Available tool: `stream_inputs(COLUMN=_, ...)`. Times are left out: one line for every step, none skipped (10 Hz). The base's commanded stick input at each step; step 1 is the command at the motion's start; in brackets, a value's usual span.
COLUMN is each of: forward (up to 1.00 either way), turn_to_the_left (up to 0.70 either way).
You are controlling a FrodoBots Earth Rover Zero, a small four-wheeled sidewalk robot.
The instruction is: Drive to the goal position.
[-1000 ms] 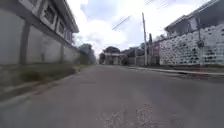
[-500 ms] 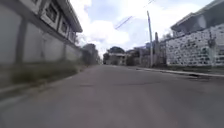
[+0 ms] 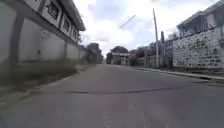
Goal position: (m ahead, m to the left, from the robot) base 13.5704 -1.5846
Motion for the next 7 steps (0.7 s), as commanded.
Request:
stream_inputs(forward=1.0, turn_to_the_left=0.19)
stream_inputs(forward=1.0, turn_to_the_left=0.36)
stream_inputs(forward=1.0, turn_to_the_left=0.27)
stream_inputs(forward=1.0, turn_to_the_left=0.16)
stream_inputs(forward=1.0, turn_to_the_left=0.06)
stream_inputs(forward=1.0, turn_to_the_left=0.0)
stream_inputs(forward=1.0, turn_to_the_left=0.0)
